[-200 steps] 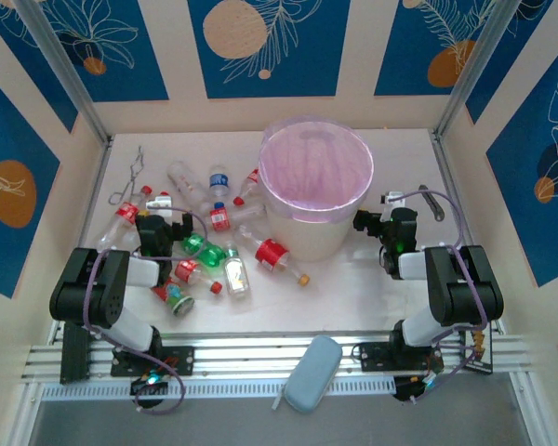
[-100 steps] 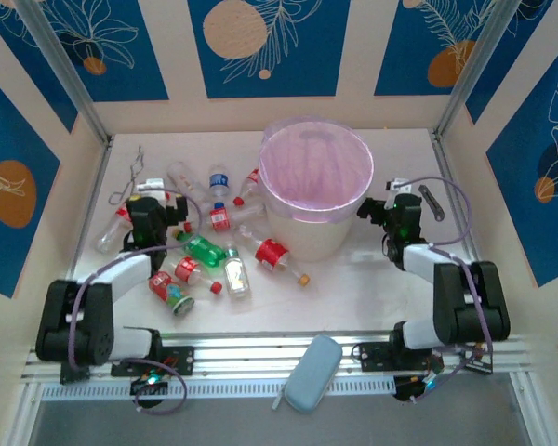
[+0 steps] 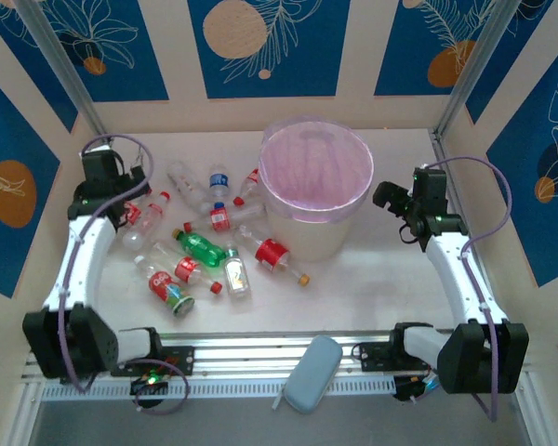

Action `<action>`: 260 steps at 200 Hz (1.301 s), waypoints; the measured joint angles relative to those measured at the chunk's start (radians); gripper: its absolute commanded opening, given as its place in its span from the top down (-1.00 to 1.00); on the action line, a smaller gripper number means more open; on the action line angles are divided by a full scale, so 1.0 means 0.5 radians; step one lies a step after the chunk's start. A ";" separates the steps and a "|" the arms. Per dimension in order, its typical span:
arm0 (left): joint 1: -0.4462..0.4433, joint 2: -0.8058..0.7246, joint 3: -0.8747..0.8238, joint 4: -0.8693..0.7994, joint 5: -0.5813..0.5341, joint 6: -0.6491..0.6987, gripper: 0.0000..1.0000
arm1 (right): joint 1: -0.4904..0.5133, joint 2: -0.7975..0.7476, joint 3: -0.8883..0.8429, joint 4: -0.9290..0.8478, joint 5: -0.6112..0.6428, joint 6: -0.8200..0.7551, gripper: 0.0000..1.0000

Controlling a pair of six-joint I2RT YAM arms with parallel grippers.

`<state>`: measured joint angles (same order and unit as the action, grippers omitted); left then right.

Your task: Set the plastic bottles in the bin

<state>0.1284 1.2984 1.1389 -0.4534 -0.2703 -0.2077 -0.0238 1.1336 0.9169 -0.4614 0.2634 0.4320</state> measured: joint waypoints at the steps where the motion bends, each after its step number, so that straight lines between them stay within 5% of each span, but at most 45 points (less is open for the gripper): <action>1: 0.005 0.012 0.007 -0.010 0.002 0.002 -1.00 | -0.001 0.002 0.004 -0.009 -0.005 0.000 -0.98; 91: 0.222 1.042 0.613 -0.244 -0.023 0.404 -0.92 | -0.105 0.067 0.103 -0.510 -0.284 -0.053 -0.98; 214: 0.228 1.436 0.845 -0.444 0.024 0.732 -1.00 | -0.121 0.007 0.128 -0.499 -0.208 -0.028 -0.98; 260: 0.250 1.585 0.932 -0.525 0.140 0.719 -0.74 | -0.121 -0.085 0.127 -0.486 -0.152 -0.021 -0.98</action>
<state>0.2535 2.0911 1.6047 -0.7158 -0.2005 0.1516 -0.0845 1.0912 0.9806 -0.7044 0.1875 0.4213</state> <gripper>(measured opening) 0.920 0.990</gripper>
